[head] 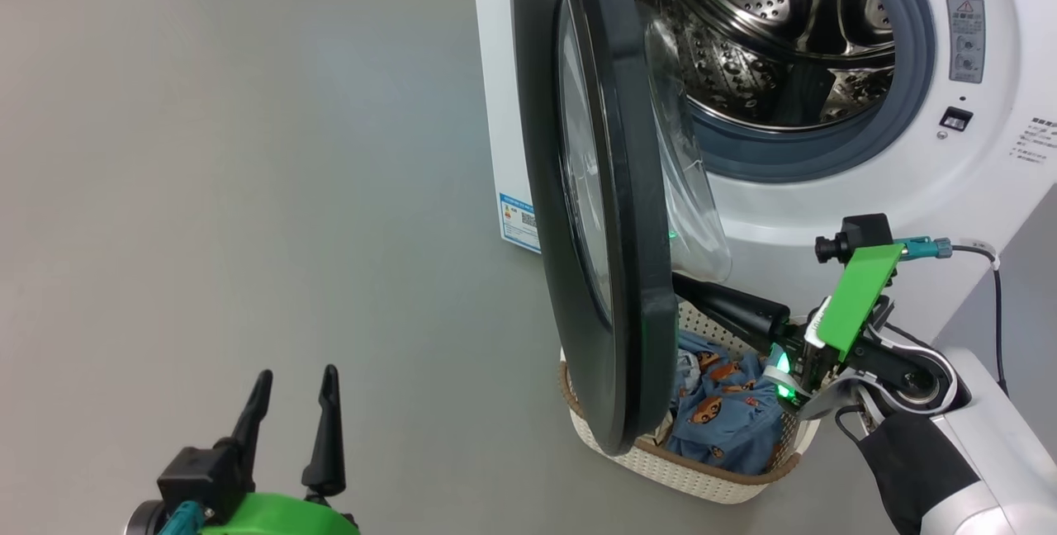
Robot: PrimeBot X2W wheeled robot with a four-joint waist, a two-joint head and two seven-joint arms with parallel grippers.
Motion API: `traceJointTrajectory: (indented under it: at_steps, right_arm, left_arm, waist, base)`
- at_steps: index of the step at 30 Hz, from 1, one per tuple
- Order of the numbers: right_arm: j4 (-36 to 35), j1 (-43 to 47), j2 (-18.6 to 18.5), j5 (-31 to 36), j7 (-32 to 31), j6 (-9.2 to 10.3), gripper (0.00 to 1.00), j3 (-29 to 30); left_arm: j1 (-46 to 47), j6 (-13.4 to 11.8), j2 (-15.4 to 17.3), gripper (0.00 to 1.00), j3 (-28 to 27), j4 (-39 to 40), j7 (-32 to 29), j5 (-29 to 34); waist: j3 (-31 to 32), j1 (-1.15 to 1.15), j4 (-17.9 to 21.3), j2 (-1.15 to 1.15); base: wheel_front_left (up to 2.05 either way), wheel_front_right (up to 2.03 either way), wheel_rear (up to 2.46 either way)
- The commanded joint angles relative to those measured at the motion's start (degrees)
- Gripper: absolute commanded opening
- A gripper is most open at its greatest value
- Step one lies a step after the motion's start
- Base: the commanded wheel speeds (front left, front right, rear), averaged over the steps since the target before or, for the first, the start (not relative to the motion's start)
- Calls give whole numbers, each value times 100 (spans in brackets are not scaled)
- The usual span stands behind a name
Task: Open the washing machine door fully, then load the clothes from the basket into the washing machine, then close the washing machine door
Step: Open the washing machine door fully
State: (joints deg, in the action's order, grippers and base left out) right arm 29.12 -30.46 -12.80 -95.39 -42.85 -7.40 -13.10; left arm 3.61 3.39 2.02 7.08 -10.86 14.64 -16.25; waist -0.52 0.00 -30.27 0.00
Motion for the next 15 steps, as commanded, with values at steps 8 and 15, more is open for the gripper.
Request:
traceJointTrajectory:
  at_steps: [8,15]
  right_arm:
    - [-380,212,15,-6,126,-9,41,119]
    - [-726,257,-34,145,444,-9,100,312]
  left_arm:
    - [192,135,86,100,-94,-133,36,96]
    - [263,188,87,100,-157,-120,36,122]
  waist:
    - [197,0,230,0]
    - [245,0,795,0]
  base:
    - [0,0,0]
    - [0,0,0]
